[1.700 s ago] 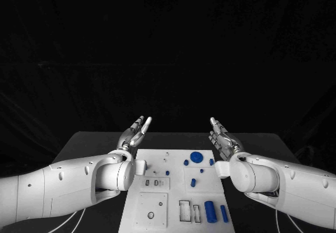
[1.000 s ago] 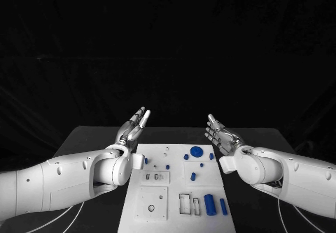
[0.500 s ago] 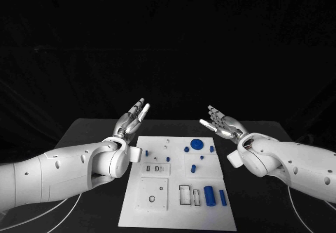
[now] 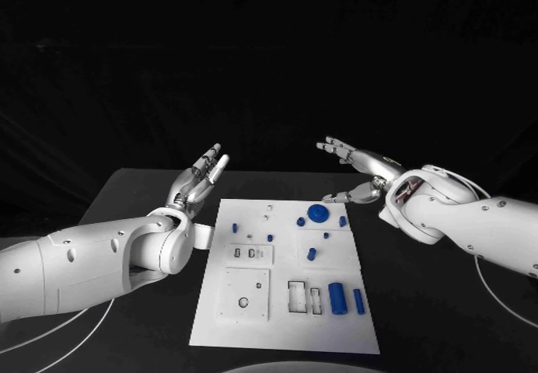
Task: Assemble the parts on the task board
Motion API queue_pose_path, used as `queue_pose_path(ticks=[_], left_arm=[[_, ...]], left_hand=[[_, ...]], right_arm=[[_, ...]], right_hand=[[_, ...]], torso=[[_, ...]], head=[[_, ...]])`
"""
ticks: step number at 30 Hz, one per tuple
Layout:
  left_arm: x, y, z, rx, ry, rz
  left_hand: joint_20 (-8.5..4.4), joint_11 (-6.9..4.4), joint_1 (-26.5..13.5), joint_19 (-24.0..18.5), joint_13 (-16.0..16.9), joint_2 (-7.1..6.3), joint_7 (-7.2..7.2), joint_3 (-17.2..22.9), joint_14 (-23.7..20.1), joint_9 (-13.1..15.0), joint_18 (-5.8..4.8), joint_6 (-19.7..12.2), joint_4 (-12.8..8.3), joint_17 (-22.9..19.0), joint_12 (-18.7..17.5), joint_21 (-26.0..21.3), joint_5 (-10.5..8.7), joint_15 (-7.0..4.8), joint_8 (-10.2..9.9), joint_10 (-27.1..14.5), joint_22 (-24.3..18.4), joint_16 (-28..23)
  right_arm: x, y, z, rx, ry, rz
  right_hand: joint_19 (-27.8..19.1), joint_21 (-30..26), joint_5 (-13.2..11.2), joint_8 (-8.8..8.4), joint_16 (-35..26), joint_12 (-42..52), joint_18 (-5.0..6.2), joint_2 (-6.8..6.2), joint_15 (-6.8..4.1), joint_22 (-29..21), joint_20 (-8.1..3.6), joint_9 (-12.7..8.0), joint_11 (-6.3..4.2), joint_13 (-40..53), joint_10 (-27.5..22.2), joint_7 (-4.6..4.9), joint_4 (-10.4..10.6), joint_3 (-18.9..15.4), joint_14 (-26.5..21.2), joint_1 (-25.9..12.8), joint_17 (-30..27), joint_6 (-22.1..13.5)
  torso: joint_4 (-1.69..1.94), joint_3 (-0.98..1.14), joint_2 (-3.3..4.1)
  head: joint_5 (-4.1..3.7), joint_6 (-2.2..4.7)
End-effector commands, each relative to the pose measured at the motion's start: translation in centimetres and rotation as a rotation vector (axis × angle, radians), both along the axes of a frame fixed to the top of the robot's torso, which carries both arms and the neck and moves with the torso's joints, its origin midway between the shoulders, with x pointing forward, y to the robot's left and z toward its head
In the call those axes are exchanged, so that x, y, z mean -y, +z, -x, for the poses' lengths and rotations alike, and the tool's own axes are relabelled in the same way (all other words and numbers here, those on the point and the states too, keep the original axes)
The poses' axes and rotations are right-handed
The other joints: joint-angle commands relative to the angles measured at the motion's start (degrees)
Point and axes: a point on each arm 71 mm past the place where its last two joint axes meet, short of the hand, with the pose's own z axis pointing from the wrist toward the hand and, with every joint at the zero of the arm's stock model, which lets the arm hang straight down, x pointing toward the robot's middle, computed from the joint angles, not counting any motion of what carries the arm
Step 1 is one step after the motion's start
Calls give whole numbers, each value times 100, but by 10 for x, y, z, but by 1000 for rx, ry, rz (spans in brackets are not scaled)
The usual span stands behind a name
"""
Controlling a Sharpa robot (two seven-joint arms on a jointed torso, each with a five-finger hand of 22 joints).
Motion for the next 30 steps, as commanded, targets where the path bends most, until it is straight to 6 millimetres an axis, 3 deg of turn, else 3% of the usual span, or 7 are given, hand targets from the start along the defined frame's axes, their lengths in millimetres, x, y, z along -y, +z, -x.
queue_pose_path(ticks=[1,3,5,9,13,19,30], left_arm=[[0,6,4,34,-51,22],[-3,7,8,35,-57,30],[-7,10,12,37,-61,38],[-12,16,21,40,-66,51],[-15,21,29,38,-75,64],[-11,25,35,35,-103,84],[-5,30,44,35,-140,102]], left_hand=[[82,39,96,7,5,28,26,59,-5,-2,34,68,-5,-5,16,-21,32,67,34,3,-8,-21],[123,60,124,7,5,42,51,87,-5,-3,35,95,-1,-5,25,-21,40,93,35,2,-8,-21],[159,80,138,7,6,40,46,101,-5,-4,36,110,1,-5,36,-21,41,116,35,3,-8,-21],[219,108,154,7,6,31,32,121,-5,-4,45,130,4,-5,47,-21,47,153,35,1,-8,-21],[264,136,165,8,5,37,40,141,-5,-5,49,133,5,-5,51,-21,66,185,34,-1,-8,-21],[332,173,186,23,5,42,58,173,-5,-6,51,140,6,-5,59,-6,144,231,34,-4,6,-21],[394,260,239,34,7,41,83,222,-5,-5,47,153,6,-5,91,4,391,274,35,-4,13,-21]], right_arm=[[-14,11,5,163,105,307],[-20,20,7,198,132,350],[-25,26,9,230,159,397],[-30,33,15,260,187,480],[-33,39,18,263,192,532],[-34,43,22,266,200,550],[-40,40,29,258,234,518]], right_hand=[[1399,416,84,99,678,202,94,146,-143,124,-66,53,160,121,565,97,-53,422,1854,427,312,443],[2207,707,24,217,1083,467,95,332,-278,217,-346,125,251,263,1306,160,-182,670,2918,660,483,938],[3455,1354,-69,439,1589,858,37,477,-669,498,-903,265,293,466,2476,222,-450,691,4229,721,709,1815],[4453,2050,-147,684,2219,1116,75,577,-1030,873,-1258,450,165,596,3723,279,-802,642,5607,591,1071,2804],[4890,2685,-241,691,2770,1092,28,609,-1165,1400,-1347,553,130,581,4306,346,-961,692,6161,395,1464,3174],[5311,4740,-328,491,3931,892,-255,567,-1276,3882,-1453,662,127,493,4801,455,-1084,845,6383,73,2497,3372],[5245,5222,-498,467,4430,812,-311,510,-1282,4493,-1436,800,134,492,4988,612,-1012,791,6406,-229,3090,3661]], torso=[[14,-11,298],[28,-23,389],[41,-46,475],[87,-82,650],[124,-97,786],[195,-139,923],[203,-142,964]], head=[[-32,-15],[-62,-15],[-87,-1],[-135,29],[-149,-8],[-192,-83],[-203,-113]])
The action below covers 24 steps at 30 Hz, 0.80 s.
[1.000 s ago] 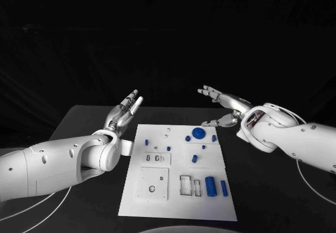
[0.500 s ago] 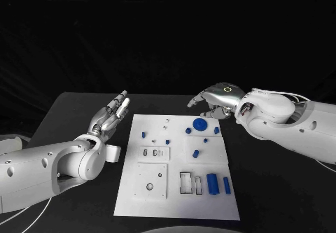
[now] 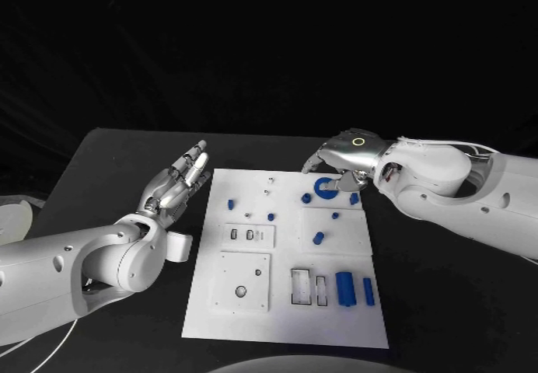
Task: Assemble the parts on the task board
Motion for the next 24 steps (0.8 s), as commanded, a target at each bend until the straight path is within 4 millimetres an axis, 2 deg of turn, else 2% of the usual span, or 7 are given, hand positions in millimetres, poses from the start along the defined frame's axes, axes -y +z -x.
queue_pose_path(ticks=[1,10,16,20,24], left_arm=[[4,5,3,43,-38,20],[2,6,4,49,-34,13],[2,6,3,52,-31,11],[2,6,3,51,-33,11],[2,5,2,49,-33,10]], left_hand=[[48,57,68,-6,9,5,0,27,-16,-4,46,31,-3,-7,37,4,34,40,36,-3,6,-21],[61,111,91,-12,12,-2,1,44,-16,-2,43,42,-1,-7,67,-2,142,52,38,3,0,-21],[55,144,99,-27,14,1,2,54,-16,-2,35,50,0,-7,84,-15,182,54,39,8,-11,-21],[57,168,109,-27,14,6,8,65,-16,-2,33,49,0,-7,91,-15,221,57,38,10,-10,-21],[59,184,113,-27,15,8,8,69,-16,-2,33,50,0,-7,98,-15,241,59,38,11,-10,-21]], right_arm=[[-1,-5,1,-11,3,19],[1,-15,-1,-40,-3,7],[-1,-25,-6,-58,-5,5],[-3,-32,-9,-75,-6,2],[-5,-37,-12,-84,-6,2]], right_hand=[[-58,58,-57,-30,57,1,-41,-32,-10,69,8,19,5,21,86,40,48,-25,7,-99,53,62],[-96,133,-87,-80,115,30,-49,-31,6,171,22,46,34,52,182,113,74,-36,-10,-154,130,67],[-144,199,130,-132,157,22,-51,-10,19,265,38,72,50,69,219,133,30,28,-35,-110,190,93],[-169,247,311,-153,182,8,-54,9,29,336,47,88,64,72,240,179,0,100,-50,-84,229,143],[-174,273,353,-152,210,7,-59,22,30,378,52,98,64,74,260,200,-11,139,-50,-73,270,183]], torso=[[0,-7,-15],[-9,-5,-95],[-5,-6,-143],[7,-9,-158],[6,-13,-190]], head=[[-26,-33],[-61,-65],[-59,-70],[-67,-77],[-66,-103]])
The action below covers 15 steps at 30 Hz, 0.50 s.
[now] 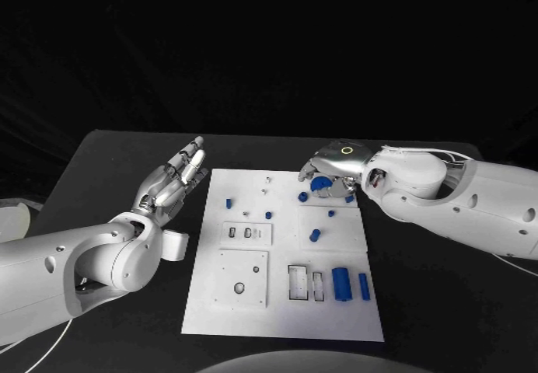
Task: Assemble the parts on the task board
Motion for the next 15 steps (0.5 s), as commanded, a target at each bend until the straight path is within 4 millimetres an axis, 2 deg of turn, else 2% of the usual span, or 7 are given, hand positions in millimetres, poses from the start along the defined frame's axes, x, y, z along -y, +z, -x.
queue_pose_path(ticks=[1,6,15], left_arm=[[2,4,0,39,-22,15],[2,3,0,36,-23,15],[3,3,0,29,-27,15]], left_hand=[[41,62,75,-6,7,9,14,42,3,-1,33,52,-1,-9,35,-15,59,42,39,3,-6,-21],[50,93,107,-6,7,13,30,63,3,-1,36,57,-3,-9,45,-15,158,50,39,5,-6,-21],[63,121,154,-4,7,15,49,89,3,-1,40,57,-1,-9,54,-13,292,66,39,5,-4,-21]], right_arm=[[-2,-3,-2,-14,13,-2],[-6,-9,-4,-24,18,-5],[-12,-27,-6,-63,21,-2]], right_hand=[[-24,53,34,-35,44,8,-61,53,8,35,-2,14,1,7,46,33,-2,55,-26,28,39,22],[-19,86,39,-33,90,14,-68,59,9,87,0,21,1,10,74,48,-7,80,-17,31,102,51],[-13,153,59,-30,144,18,-82,68,14,190,5,35,10,11,129,79,-14,137,-12,31,171,118]], torso=[[4,-7,-43],[-1,-7,-61],[23,-3,-102]], head=[[-2,-34],[-7,-60],[27,-114]])
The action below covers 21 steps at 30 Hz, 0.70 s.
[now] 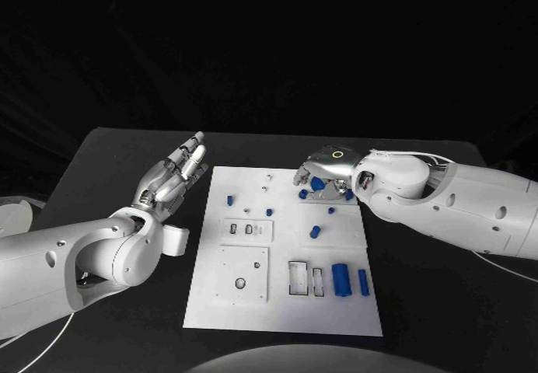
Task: Assemble the parts on the task board
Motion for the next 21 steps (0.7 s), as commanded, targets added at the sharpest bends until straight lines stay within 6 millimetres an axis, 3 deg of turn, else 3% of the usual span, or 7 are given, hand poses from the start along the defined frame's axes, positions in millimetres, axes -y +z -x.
queue_pose_path(ticks=[1,5,10,15,21], left_arm=[[2,3,0,27,-24,15],[2,3,0,24,-24,14],[3,2,-1,21,-28,15],[3,1,-1,12,-28,19],[2,1,-1,6,-26,19]], left_hand=[[45,44,82,17,6,1,8,30,-2,-1,40,14,-3,-9,29,-12,57,34,39,4,-4,-21],[52,54,96,16,5,4,10,38,-2,-2,41,5,-2,-9,25,-13,95,54,37,2,-4,-21],[63,71,120,18,5,11,17,53,-2,-2,42,4,-2,-9,29,-11,161,68,37,0,-3,-21],[79,89,182,19,5,18,39,84,-2,-1,43,8,-4,-9,34,-11,311,85,39,-1,-2,-21],[89,102,267,20,5,10,51,115,-2,-1,44,4,-5,-9,33,-9,464,97,39,-5,-1,-21]], right_arm=[[-2,-4,0,-16,15,3],[-5,-9,-1,-28,16,7],[-8,-15,-3,-40,9,13],[-9,-21,-5,-50,0,18],[-6,-24,-6,-54,-13,27]], right_hand=[[-17,25,41,-28,27,17,-82,47,15,25,6,13,-1,5,45,3,-5,48,-15,8,18,51],[-30,44,54,-18,33,11,-84,49,15,57,9,27,-7,2,76,34,-11,94,-30,7,26,119],[-51,63,111,-15,49,11,-83,50,9,90,7,43,-17,-4,157,68,-34,180,-45,27,49,196],[-88,96,437,6,58,-46,-86,43,7,149,9,87,-3,-46,266,139,-150,442,-78,143,67,356],[-113,96,467,-13,35,-103,-81,-13,22,156,13,97,21,-77,258,136,-174,519,-102,113,42,374]], torso=[[8,2,-30],[-4,1,-38],[10,-3,-56],[19,-2,-67],[16,-4,-83]], head=[[28,-35],[24,-61],[10,-93],[10,-98],[32,-116]])
